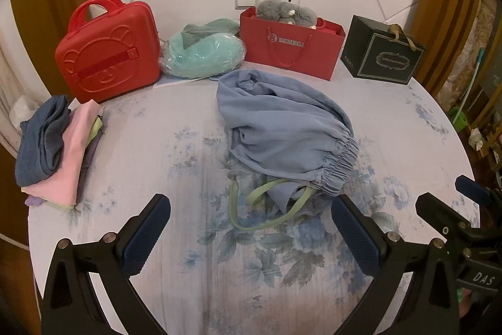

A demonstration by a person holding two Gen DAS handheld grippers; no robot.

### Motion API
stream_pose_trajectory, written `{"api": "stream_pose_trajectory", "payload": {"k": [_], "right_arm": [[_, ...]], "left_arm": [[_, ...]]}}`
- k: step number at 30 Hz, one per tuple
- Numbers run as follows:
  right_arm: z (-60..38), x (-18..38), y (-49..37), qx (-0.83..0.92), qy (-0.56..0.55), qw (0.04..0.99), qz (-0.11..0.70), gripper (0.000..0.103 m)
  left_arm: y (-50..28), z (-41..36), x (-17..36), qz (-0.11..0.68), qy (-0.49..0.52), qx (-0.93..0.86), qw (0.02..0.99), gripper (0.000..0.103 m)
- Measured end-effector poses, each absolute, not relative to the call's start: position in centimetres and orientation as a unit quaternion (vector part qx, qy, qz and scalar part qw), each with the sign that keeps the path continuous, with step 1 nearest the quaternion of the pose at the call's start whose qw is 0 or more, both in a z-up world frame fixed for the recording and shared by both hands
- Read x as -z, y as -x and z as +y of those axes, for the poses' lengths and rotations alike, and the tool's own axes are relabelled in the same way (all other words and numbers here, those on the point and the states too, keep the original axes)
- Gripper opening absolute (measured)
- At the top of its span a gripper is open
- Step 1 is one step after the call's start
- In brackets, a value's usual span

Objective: Fold clothes

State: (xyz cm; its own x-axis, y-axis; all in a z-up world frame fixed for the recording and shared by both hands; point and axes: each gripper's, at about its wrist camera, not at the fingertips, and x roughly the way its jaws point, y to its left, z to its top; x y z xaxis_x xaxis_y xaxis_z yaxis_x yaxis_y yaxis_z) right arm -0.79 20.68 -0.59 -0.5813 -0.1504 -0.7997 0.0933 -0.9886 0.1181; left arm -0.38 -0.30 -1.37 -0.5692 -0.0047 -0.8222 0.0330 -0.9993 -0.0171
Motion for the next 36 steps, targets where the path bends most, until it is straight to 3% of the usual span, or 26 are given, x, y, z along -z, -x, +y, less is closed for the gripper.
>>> {"api": "stream_pose_trajectory", "payload": {"k": [36], "right_arm": [[20.52, 1.16, 1.20, 0.884, -0.462, 0.063, -0.034, 0.103]], "left_arm": [[0.98, -0.34, 1.85, 0.016, -0.470, 0.882, 0.003, 0.103]]}}
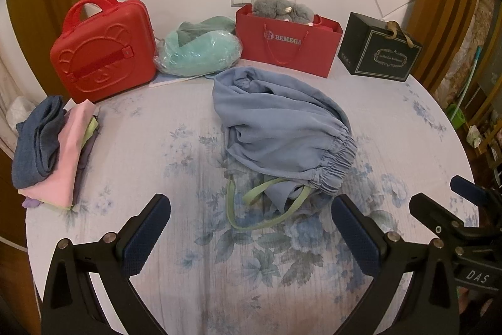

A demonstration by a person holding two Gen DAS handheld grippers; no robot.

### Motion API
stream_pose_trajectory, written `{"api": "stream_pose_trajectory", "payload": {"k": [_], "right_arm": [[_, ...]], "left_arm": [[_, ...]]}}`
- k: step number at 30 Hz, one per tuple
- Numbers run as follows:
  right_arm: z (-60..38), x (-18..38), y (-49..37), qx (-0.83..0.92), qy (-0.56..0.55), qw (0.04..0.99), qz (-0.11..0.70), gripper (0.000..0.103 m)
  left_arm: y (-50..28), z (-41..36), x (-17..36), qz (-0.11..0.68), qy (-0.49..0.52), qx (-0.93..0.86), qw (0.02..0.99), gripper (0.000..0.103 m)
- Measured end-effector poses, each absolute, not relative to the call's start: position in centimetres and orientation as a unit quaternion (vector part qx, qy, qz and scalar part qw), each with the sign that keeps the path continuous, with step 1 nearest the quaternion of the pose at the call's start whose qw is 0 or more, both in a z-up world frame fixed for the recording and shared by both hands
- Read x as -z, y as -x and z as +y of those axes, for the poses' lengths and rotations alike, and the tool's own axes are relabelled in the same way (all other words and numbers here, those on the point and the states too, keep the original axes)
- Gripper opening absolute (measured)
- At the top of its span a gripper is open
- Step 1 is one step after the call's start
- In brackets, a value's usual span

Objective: Fold clothes

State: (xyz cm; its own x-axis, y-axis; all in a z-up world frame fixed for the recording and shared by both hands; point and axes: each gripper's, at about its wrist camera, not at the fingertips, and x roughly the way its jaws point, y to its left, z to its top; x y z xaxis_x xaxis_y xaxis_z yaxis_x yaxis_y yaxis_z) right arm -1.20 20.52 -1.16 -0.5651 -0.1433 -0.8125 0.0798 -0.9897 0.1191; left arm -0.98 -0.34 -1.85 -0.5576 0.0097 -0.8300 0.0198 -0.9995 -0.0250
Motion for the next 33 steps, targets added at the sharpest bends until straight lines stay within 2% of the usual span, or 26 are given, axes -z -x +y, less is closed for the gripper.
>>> {"api": "stream_pose_trajectory", "payload": {"k": [11, 16, 20, 22, 24, 29, 30, 31, 32, 33], "right_arm": [[20.6, 1.8, 2.3, 0.887, -0.453, 0.074, -0.044, 0.103], [20.7, 1.1, 3.2, 0.907, -0.413, 0.076, -0.044, 0.103], [21.4, 1.2, 4.7, 0.912, -0.397, 0.083, -0.062, 0.103], [21.8, 2.1, 6.0, 0.908, -0.403, 0.086, -0.071, 0.099], [21.8, 3.3, 7.5, 0.899, -0.422, 0.090, -0.070, 0.084], [22.2, 6.2, 10.2, 0.881, -0.461, 0.087, -0.066, 0.082], [22.3, 6.8, 10.7, 0.877, -0.468, 0.086, -0.065, 0.082], [22.4, 7.3, 11.0, 0.874, -0.473, 0.087, -0.063, 0.082], [22.4, 7.7, 11.2, 0.871, -0.479, 0.088, -0.062, 0.082], [22.5, 8.1, 11.6, 0.868, -0.484, 0.089, -0.059, 0.082]], "left_arm": [[2.7, -1.3, 2.9, 0.031, -0.459, 0.888, -0.003, 0.103], [4.4, -2.1, 4.2, 0.059, -0.433, 0.899, -0.033, 0.103], [7.0, -2.0, 6.4, 0.070, -0.452, 0.889, -0.033, 0.102], [8.3, -1.3, 7.8, 0.062, -0.465, 0.882, -0.035, 0.100], [9.7, -0.5, 9.2, 0.054, -0.479, 0.875, -0.038, 0.099], [12.7, 1.5, 13.1, 0.043, -0.510, 0.858, -0.043, 0.096], [13.2, 2.0, 13.9, 0.041, -0.519, 0.853, -0.048, 0.087], [13.7, 2.3, 14.7, 0.041, -0.527, 0.847, -0.058, 0.071], [14.1, 2.5, 15.3, 0.045, -0.537, 0.839, -0.070, 0.035], [14.4, 2.3, 15.8, 0.057, -0.546, 0.833, -0.071, 0.015]]}}
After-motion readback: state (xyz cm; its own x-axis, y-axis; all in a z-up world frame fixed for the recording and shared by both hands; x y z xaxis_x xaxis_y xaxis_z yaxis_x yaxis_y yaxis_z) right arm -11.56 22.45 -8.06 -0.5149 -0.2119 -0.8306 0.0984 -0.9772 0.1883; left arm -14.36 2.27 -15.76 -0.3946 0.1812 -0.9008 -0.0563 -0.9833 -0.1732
